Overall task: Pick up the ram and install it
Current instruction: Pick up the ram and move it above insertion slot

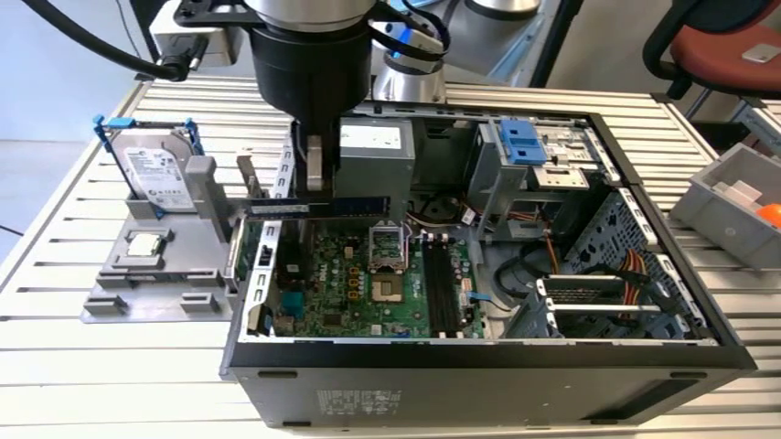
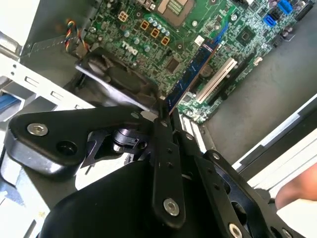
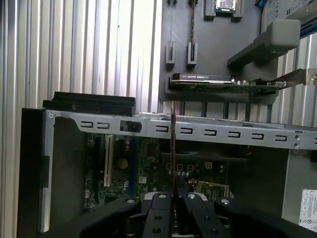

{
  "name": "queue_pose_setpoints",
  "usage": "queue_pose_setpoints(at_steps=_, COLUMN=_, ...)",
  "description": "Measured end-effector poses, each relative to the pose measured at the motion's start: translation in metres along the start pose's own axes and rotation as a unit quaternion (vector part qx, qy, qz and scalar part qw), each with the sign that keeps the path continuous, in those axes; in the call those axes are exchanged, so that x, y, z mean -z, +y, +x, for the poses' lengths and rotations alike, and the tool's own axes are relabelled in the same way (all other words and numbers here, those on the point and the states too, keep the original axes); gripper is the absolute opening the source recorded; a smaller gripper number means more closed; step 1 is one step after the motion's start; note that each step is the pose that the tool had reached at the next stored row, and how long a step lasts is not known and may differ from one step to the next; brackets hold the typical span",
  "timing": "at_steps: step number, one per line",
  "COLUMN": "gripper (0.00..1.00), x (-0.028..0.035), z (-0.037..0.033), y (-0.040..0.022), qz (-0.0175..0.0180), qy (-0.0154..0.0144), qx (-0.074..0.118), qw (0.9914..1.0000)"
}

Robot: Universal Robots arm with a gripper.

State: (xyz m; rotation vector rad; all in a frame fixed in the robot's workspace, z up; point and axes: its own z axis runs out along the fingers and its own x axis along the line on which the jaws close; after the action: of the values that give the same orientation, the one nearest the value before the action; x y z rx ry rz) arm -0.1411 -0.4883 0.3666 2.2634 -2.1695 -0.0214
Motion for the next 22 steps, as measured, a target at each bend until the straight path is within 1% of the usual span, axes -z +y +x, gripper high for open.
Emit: queue_pose_setpoints(at_steps=22, gripper=0.0, x=0.0005, z=0.0016, y=-0.0383, qz=-0.0002, qy=0.0, qx=0.0, qw=1.0)
